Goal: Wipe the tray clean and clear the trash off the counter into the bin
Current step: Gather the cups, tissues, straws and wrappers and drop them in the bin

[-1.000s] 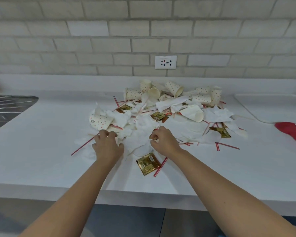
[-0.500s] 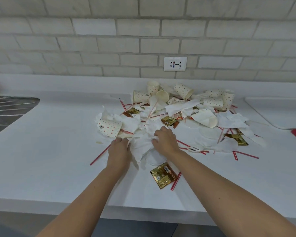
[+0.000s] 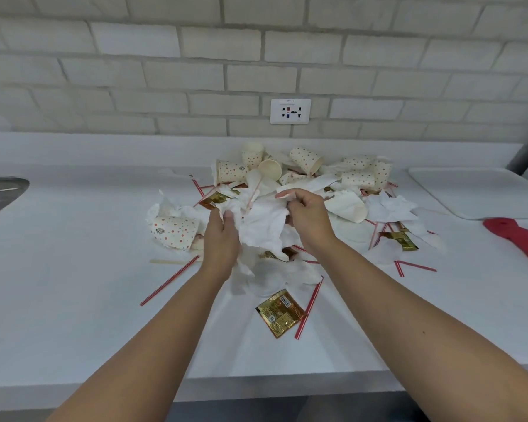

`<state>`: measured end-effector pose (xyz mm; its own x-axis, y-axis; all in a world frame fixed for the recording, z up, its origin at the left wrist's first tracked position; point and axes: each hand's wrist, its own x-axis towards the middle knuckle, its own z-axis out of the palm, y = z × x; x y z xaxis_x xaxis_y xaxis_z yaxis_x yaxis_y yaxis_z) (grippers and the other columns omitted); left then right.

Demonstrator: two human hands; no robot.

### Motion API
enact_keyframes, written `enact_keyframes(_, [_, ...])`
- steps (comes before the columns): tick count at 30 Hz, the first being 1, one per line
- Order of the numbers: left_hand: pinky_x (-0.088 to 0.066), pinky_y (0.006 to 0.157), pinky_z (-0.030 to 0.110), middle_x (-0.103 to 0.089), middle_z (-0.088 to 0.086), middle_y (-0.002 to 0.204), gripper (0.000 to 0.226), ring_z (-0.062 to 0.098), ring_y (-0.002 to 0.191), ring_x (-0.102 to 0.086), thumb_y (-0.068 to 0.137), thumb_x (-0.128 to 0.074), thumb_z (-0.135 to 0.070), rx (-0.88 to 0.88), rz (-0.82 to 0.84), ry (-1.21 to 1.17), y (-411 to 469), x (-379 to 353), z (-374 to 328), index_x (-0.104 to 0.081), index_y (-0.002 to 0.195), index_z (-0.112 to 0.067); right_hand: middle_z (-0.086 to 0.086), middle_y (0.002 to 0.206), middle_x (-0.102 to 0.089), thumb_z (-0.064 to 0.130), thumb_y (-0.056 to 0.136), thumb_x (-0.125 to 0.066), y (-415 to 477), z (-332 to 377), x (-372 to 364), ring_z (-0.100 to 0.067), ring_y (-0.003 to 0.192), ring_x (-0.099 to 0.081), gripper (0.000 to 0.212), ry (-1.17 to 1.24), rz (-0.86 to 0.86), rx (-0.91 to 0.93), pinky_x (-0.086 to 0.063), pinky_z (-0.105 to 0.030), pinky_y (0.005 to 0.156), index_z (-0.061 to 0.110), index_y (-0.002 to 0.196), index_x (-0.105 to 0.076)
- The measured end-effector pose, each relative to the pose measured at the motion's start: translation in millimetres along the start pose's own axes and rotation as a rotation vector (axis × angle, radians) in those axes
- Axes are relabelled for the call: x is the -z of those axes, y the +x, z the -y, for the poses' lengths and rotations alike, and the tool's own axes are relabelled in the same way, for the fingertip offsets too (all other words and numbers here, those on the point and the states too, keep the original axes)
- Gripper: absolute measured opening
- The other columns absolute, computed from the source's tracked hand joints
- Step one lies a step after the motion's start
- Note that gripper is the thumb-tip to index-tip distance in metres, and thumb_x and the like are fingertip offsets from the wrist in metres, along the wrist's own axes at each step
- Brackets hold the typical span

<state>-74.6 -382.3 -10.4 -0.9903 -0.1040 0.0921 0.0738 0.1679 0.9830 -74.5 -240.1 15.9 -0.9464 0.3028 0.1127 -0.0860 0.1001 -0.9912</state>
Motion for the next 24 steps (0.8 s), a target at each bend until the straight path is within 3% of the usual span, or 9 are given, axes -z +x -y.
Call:
enact_keyframes(3, [-0.045, 0.095, 0.037, -0.057, 0.007, 0.123, 0.063, 0.024, 0.115, -0.054, 0.087, -0.037, -0.059, 0.074, 0.223, -0.124, -3, -12, -7, -0.046, 0.128, -0.011, -0.019, 0.060, -0.039, -0.007, 0.090, -0.037, -1, -5, -15, -0.016, 0.059, -0.035, 0.026, -0.076, -0.060, 0.039, -0.030, -0.024, 0.056, -0.002, 0.070, -0.052])
enact_keyframes(6, [-0.049, 0.081, 0.030, -0.060, 0.012, 0.122, 0.040, 0.029, 0.113, -0.059, 0.098, -0.042, -0.033, 0.193, 0.295, -0.171, -4, -22, -15, -0.049, 0.128, -0.007, 0.001, 0.065, -0.040, -0.006, 0.090, -0.044, -5, -10, -20, -0.015, 0.066, -0.039, 0.040, -0.205, -0.033, 0.090, -0.036, -0.032, 0.068, 0.022, 0.062, -0.036])
enact_keyframes(8, [-0.054, 0.080, 0.031, -0.066, 0.010, 0.117, 0.041, 0.024, 0.104, -0.065, 0.094, -0.050, -0.035, 0.247, 0.374, -0.221, -1, -22, -14, -0.054, 0.126, -0.009, -0.002, 0.088, -0.049, -0.005, 0.091, -0.047, -8, -13, -17, -0.017, 0.089, -0.047, 0.043, -0.275, 0.049, 0.088, -0.043, -0.038, 0.087, 0.033, 0.072, -0.038])
enact_keyframes(10, [-0.055, 0.082, 0.034, -0.067, 0.011, 0.114, 0.037, 0.023, 0.099, -0.066, 0.093, -0.052, -0.030, 0.228, 0.413, -0.208, 1, -19, -11, -0.057, 0.123, -0.010, -0.007, 0.096, -0.046, 0.003, 0.090, -0.049, -11, -11, -12, -0.018, 0.092, -0.045, 0.031, -0.237, 0.137, 0.057, -0.042, -0.038, 0.086, 0.029, 0.074, -0.041])
enact_keyframes(13, [-0.055, 0.073, 0.029, -0.070, 0.009, 0.103, 0.025, 0.021, 0.090, -0.067, 0.095, -0.048, -0.018, 0.207, 0.337, -0.225, 7, -5, -8, -0.061, 0.114, -0.009, -0.006, 0.093, -0.060, 0.016, 0.096, -0.045, -11, -8, -5, -0.016, 0.086, -0.056, 0.016, -0.314, 0.197, 0.046, -0.041, -0.026, 0.072, 0.009, 0.093, -0.060])
enact_keyframes(16, [-0.056, 0.078, 0.036, -0.070, 0.009, 0.101, 0.022, 0.026, 0.092, -0.067, 0.093, -0.049, -0.019, 0.190, 0.179, -0.250, 19, 11, -2, -0.062, 0.109, -0.011, -0.014, 0.130, -0.049, 0.047, 0.092, -0.049, -14, -18, 7, -0.030, 0.121, -0.048, 0.056, -0.971, 0.245, -0.071, -0.043, -0.035, 0.092, 0.007, 0.131, -0.049])
enact_keyframes(18, [-0.057, 0.068, 0.031, -0.069, 0.008, 0.094, 0.017, 0.024, 0.084, -0.067, 0.092, -0.050, -0.015, 0.169, 0.052, -0.291, 24, 22, -3, -0.060, 0.105, -0.011, -0.014, 0.140, -0.035, 0.067, 0.078, -0.055, -27, -26, 6, -0.034, 0.129, -0.036, 0.088, -1.282, 0.355, -0.231, -0.038, -0.042, 0.100, 0.009, 0.141, -0.034])
enact_keyframes(20, [-0.057, 0.062, 0.028, -0.066, 0.009, 0.093, 0.015, 0.022, 0.079, -0.066, 0.092, -0.051, -0.013, 0.140, -0.032, -0.340, 27, 30, -5, -0.058, 0.104, -0.009, -0.013, 0.140, -0.034, 0.071, 0.069, -0.062, -38, -34, -3, -0.033, 0.130, -0.035, 0.099, -1.332, 0.412, -0.284, -0.039, -0.041, 0.101, 0.009, 0.141, -0.032])
enact_keyframes(24, [-0.053, 0.082, 0.045, -0.065, 0.010, 0.098, 0.010, 0.029, 0.093, -0.065, 0.089, -0.053, -0.016, 0.114, -0.072, -0.357, 29, 38, -2, -0.058, 0.097, -0.013, -0.011, 0.142, -0.033, 0.056, 0.069, -0.074, -40, -41, -15, -0.031, 0.132, -0.033, 0.093, -1.251, 0.371, -0.231, -0.040, -0.040, 0.100, 0.010, 0.139, -0.033])
